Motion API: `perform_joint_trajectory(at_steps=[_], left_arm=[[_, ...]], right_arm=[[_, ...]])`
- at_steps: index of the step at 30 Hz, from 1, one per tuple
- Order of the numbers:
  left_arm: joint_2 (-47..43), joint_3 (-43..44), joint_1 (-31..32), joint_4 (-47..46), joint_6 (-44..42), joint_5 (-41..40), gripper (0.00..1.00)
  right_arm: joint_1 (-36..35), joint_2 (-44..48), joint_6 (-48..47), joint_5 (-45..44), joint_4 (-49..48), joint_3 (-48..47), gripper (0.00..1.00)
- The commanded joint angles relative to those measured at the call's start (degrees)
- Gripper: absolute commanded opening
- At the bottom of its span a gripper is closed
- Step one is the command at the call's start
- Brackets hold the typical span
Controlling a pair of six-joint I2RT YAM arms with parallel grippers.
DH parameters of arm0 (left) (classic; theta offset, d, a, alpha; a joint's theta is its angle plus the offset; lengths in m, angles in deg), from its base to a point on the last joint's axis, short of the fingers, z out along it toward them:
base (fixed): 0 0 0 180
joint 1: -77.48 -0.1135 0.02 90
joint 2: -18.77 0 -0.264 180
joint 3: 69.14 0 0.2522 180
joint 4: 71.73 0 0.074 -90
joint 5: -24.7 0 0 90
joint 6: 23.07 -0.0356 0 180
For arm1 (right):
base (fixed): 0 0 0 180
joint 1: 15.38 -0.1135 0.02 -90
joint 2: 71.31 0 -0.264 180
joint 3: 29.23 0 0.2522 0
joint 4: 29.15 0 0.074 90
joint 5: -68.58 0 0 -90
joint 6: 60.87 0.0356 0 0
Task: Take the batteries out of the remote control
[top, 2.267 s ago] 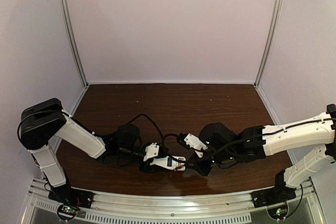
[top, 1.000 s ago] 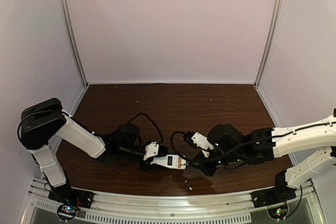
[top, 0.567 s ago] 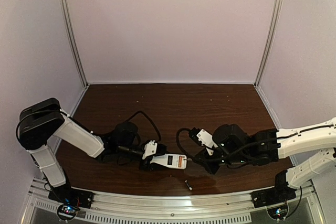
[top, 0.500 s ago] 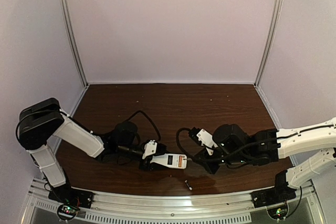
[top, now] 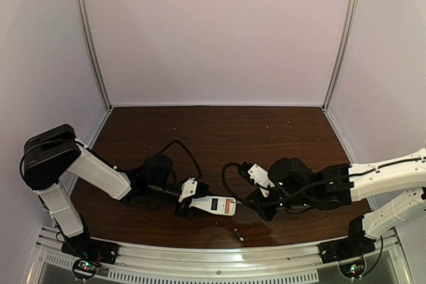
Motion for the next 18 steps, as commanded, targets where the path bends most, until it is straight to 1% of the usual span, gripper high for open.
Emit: perform_joint_trajectory(at_steps=[1, 18], left_arm=[[-1.48, -0.45, -0.5, -3.71, 0.64, 1.94, 0.0], [-1.46, -0.37, -0.57, -3.31, 0.44, 1.63, 0.0]], right_arm=[[-0.36, -0.52, -0.16, 0.44, -0.62, 0.52, 0.0], [-0.36, -4.53, -1.03, 1.1, 1.32, -2.05, 0.0]])
